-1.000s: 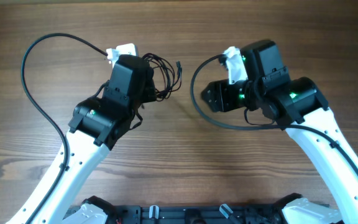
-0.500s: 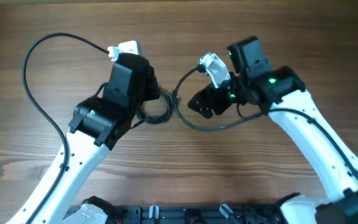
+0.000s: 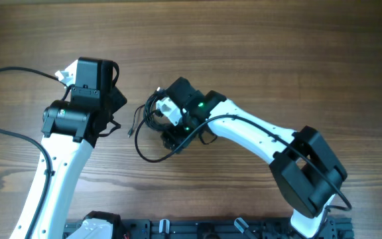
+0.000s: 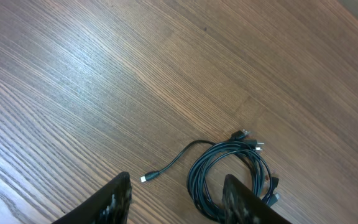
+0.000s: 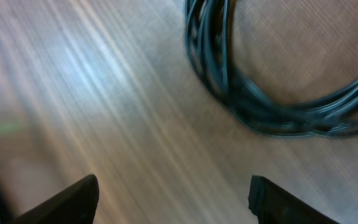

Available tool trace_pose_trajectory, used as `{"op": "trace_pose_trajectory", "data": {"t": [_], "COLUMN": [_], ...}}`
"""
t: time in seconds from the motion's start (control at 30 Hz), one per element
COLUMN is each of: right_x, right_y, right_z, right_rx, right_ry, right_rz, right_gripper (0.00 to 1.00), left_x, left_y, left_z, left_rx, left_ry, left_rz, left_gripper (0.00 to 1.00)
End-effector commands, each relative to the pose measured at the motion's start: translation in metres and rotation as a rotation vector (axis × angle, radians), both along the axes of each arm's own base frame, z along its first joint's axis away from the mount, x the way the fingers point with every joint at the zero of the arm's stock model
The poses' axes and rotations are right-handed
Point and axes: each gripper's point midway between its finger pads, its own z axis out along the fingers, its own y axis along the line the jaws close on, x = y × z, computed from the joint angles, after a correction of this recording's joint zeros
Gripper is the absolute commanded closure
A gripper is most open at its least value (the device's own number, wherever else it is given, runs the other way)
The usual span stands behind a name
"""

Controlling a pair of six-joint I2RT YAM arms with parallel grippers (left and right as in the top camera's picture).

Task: Untangle cables

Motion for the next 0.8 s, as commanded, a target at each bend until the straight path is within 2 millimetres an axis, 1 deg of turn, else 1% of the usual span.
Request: {"op": "trace_pose_trajectory", "data": {"t": [0.0,0.1,0.17,0.33,0.4,0.5,0.67,0.77], "right_x": [0.015,0.029,0.034,0.036,0.036,0.03,0.035,0.033], "right_y": [0.001,0.016,0.021,0.023,0.024,0.031,0.035,0.033], "right_z": [-0.016,-0.01,-0.006,-0.006,-0.012,-0.027,-0.034,-0.054], "right_rx": [-0.058,0.001,0.025,0.033,0.033,0.054,0.066,0.041], "right_ry": [-0.142,-0.21,-0.233,-0.24,-0.224,-0.166,-0.18,-0.15], "right_rz": [0.113,0.118,0.11,0.105,0.088,0.085,0.084,0.08], "right_gripper": [0.23,0.25,0.3,0.32,0.34,0.37,0.38,0.38], "left_x": [-0.003,-0.004,-0.004,-0.005,-0.005,-0.005,-0.005,-0.005], "left_y": [-0.001,0.0,-0.001,-0.007,-0.009,-0.011,-0.011,-0.011], "left_z": [0.001,0.0,0.0,-0.001,-0.002,-0.002,-0.002,-0.002], "left_rx": [-0.023,-0.021,-0.021,-0.054,-0.065,-0.075,-0.075,-0.075], "left_ry": [-0.001,0.008,0.008,0.013,0.015,0.018,0.018,0.018], "left_rz": [0.01,0.01,0.01,-0.009,-0.016,-0.023,-0.022,-0.022], "left_gripper": [0.49,0.48,0.49,0.49,0.5,0.5,0.49,0.48]}}
